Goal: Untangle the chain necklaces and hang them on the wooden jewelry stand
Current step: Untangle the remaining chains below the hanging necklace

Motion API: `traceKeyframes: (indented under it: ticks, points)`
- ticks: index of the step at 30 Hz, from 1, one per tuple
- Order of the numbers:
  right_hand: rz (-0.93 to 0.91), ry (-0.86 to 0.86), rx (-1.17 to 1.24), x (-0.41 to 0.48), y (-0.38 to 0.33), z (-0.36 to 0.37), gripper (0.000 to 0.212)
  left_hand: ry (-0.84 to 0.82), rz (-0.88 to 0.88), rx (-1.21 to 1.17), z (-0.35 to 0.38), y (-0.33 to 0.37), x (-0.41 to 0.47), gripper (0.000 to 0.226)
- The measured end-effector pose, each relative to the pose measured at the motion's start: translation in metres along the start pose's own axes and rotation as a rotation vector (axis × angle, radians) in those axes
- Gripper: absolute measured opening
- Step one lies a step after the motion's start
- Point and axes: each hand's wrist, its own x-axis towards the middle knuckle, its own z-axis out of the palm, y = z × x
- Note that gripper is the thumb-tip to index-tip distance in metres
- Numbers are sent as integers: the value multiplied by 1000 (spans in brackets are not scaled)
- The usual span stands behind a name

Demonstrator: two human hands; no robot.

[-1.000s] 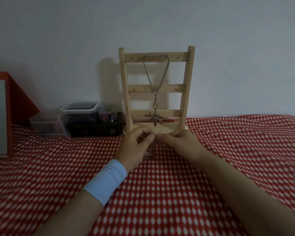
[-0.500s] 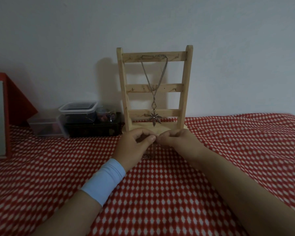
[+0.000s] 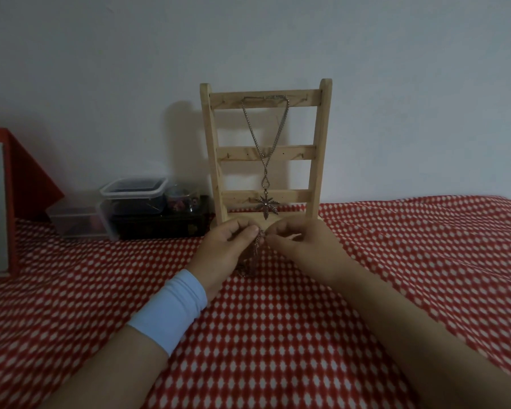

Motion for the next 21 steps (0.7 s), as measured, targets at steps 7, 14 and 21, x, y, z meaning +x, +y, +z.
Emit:
traceKeyframes:
  ticks: [7,14,21]
  points:
    - [5,27,105,-1,1,1,3,-11,162,231,-3,8,-1,16]
    - [101,-109,58,2,6,-8,10,-76,181,347,-6,6,2,10]
    - [59,-304,-300,1,5,0,16,-264,400,1181,-12,30,-4,7]
